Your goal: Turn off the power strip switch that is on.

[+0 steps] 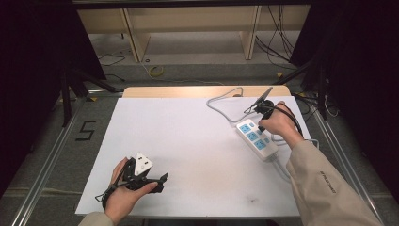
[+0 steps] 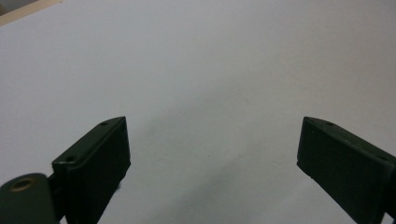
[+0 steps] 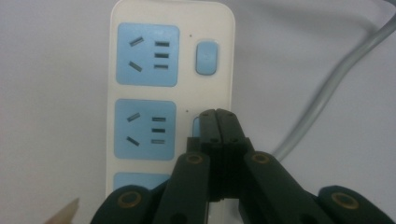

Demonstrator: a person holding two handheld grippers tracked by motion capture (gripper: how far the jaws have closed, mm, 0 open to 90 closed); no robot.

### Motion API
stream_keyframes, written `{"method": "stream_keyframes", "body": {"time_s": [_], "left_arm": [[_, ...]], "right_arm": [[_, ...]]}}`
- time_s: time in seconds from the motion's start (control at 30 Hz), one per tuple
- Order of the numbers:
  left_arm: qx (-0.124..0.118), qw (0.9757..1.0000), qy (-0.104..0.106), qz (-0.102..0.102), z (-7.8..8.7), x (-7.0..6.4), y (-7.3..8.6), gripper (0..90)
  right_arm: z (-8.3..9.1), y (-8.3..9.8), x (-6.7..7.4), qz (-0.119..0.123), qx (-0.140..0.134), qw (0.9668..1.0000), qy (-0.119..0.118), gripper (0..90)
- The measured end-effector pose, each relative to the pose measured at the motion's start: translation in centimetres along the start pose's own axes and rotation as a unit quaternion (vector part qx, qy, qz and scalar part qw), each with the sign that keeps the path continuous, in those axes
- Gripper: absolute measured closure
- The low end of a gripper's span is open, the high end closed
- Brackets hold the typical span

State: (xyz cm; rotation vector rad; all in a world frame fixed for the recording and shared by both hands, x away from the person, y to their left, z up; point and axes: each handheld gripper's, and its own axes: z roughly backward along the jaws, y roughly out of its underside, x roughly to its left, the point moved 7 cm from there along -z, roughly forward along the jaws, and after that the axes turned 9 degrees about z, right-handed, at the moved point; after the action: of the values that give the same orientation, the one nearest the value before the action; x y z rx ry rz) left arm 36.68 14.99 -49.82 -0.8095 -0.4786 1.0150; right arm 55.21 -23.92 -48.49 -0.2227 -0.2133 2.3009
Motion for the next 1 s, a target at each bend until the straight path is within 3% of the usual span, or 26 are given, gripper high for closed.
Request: {"method": "stream_keyframes", "body": {"time_s": [1.0], "left_arm": [[0.003,1.0,0.0,0.0,0.0,0.0,0.0,9.0]], "right_arm": [[1.9,0.4,0.2,0.006,-0.033,0.9994,0.004,90.0]]}}
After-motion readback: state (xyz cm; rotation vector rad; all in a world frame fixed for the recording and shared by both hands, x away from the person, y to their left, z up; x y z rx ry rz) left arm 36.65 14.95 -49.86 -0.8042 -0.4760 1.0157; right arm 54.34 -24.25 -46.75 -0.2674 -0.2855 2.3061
